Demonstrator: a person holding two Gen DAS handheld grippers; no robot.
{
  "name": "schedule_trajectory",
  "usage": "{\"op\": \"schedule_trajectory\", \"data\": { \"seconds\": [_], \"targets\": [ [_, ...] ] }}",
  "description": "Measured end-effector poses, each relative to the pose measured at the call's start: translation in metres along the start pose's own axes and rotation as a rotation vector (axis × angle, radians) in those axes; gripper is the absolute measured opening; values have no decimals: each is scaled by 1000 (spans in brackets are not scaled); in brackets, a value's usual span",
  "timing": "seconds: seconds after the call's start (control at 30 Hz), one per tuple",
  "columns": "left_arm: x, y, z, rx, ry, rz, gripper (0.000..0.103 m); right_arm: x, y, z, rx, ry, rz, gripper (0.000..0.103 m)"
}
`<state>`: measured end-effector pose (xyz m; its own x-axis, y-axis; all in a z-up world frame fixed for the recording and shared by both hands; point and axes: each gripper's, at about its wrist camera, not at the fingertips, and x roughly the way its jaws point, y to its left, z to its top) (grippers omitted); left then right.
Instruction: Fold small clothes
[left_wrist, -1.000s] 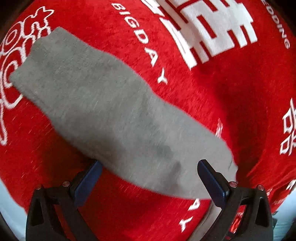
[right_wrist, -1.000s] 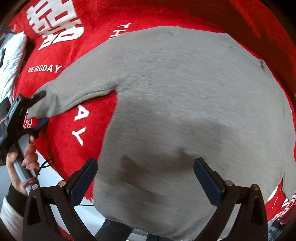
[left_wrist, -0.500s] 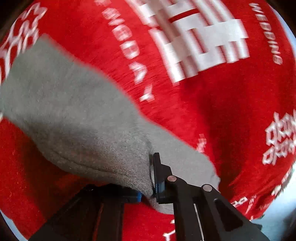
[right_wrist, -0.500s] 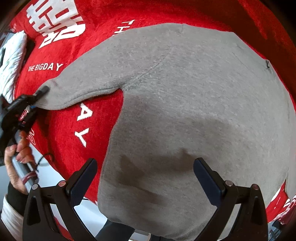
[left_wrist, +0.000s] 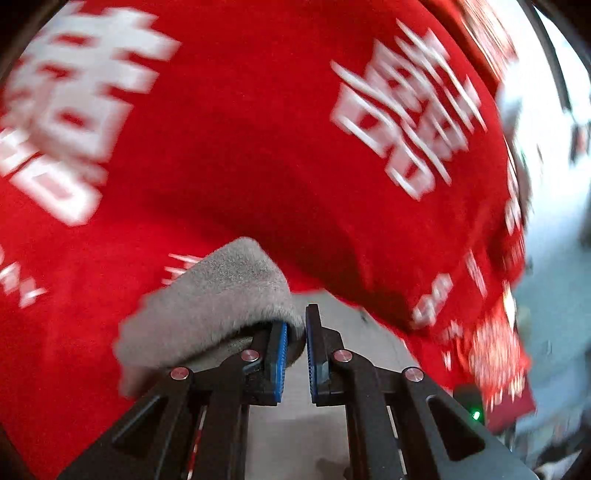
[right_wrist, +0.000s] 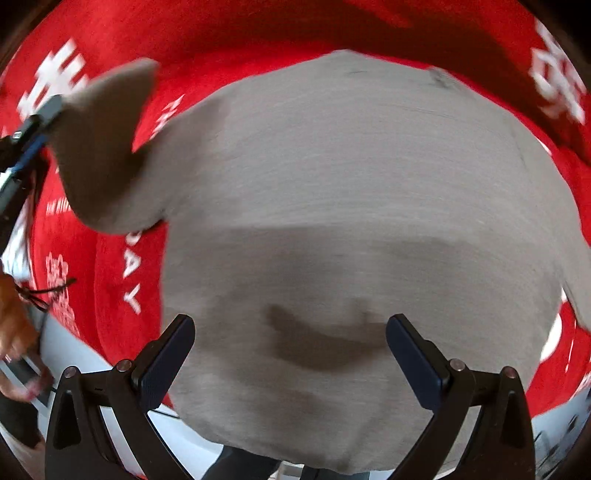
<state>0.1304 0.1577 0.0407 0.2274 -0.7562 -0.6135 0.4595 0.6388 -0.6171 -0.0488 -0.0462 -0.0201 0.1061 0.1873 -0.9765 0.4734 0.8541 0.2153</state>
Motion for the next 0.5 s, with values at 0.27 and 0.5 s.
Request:
{"op": "schedule_trajectory", "data": {
  "seconds": [0.27,0.5],
  "targets": [
    [138,-70,-66,145,347,24,11,3,-82,-9,211,-1,-9,103],
    [134,-80,-87,240,427,191,12,2,-106,1,242,-32,43,103]
  ]
}}
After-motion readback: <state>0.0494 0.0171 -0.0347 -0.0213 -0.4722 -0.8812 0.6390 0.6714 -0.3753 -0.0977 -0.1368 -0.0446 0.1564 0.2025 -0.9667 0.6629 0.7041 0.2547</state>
